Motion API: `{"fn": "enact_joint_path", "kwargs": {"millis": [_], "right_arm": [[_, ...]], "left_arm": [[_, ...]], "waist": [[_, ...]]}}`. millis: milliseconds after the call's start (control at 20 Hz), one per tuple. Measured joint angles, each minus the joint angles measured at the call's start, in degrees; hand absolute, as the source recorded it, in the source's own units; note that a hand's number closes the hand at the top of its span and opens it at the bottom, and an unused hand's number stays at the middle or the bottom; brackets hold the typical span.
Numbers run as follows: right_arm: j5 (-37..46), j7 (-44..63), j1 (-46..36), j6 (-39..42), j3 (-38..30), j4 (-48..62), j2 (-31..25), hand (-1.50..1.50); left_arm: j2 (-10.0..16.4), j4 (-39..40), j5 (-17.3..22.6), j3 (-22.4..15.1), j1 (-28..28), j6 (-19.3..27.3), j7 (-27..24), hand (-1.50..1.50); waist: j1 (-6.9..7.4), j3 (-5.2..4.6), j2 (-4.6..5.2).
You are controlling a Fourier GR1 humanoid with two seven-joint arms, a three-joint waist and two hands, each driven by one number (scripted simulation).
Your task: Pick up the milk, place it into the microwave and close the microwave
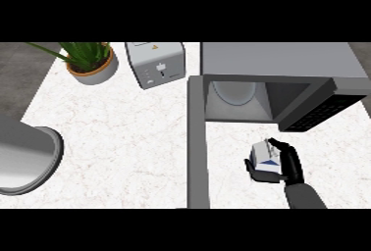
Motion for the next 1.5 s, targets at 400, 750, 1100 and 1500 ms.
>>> {"fn": "enact_joint_path", "kwargs": {"millis": [400, 750, 1100, 1500], "right_arm": [[-0.52, -4.72, -7.27, 7.69, -0.42, 6.23, -2.18, 1.5], [-0.43, -3.68, -9.0, 14.83, 2.9, 1.13, -0.23, 1.5], [0.78, 6.63, -9.86, 12.65, 5.4, -11.79, 1.17, 1.5], [2.01, 21.27, -17.28, 12.9, 5.7, -15.54, 1.02, 1.5]], "left_arm": [[0.57, 2.14, 1.34, 1.77, -0.81, -1.94, -0.14, -1.5], [0.25, 3.13, 2.4, 3.34, -1.62, -2.11, 0.89, -1.5], [0.66, 4.01, 4.53, 6.31, -1.71, -3.6, 2.26, -1.5], [0.36, 6.43, 3.8, 7.53, -4.2, -4.43, 3.13, -1.5]], "waist": [[0.15, 0.2, 0.34], [-1.0, 0.12, -0.05], [-1.64, 0.06, -0.3], [-1.09, 0.08, -0.07]]}}
